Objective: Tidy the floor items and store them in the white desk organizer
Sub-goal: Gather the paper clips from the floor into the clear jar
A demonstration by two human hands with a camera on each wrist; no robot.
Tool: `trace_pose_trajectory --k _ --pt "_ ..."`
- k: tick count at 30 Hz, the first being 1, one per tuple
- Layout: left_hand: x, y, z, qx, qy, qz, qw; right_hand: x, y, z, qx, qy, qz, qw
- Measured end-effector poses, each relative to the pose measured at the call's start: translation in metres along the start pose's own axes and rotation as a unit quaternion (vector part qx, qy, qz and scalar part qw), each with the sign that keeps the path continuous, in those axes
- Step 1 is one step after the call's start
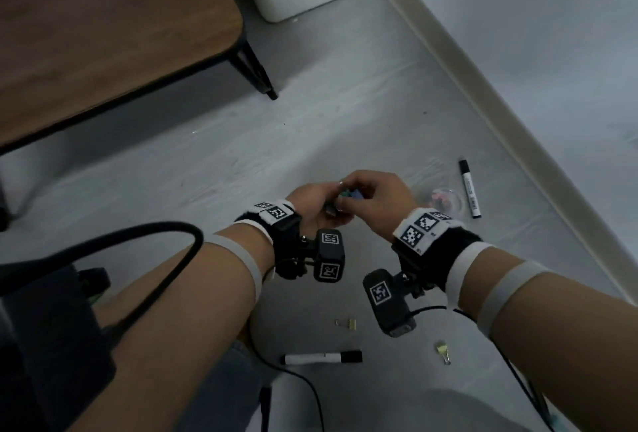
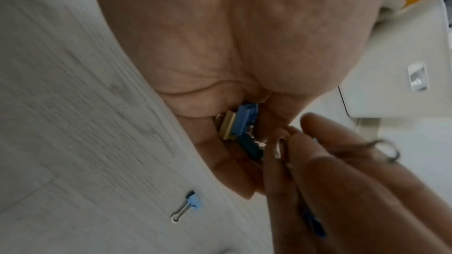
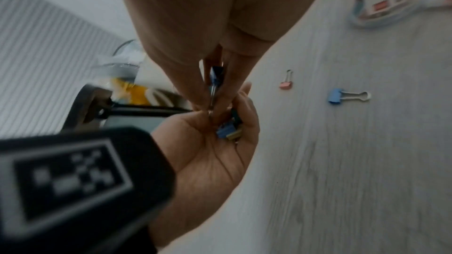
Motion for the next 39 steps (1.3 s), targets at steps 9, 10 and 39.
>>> trace_pose_trajectory --k 9,10,39 --pt "-0.014 0.019 -0.006 -0.112 0.007 0.008 0.994 -0.008 -0.006 0.002 0.116 0.046 0.058 0.99" --pt "-0.013 0.023 -0.011 -0.102 0.017 0.013 0.995 -0.006 -0.001 0.018 0.096 0.013 0.094 0.991" --pt "-0.004 0.019 -0.158 0.791 -0.125 -0.086 0.593 -0.039 -0.016 0.114 -0.304 -0.079 -0.105 0.943"
Point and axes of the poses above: each hand's wrist, its own x-axis towards the middle knuckle, its own y-axis out of the back of the hand, z = x × y, the point moved 7 cm from there along x, towards the middle knuckle, and after that the axes turned 10 degrees about -x, right-handed, at the moved point
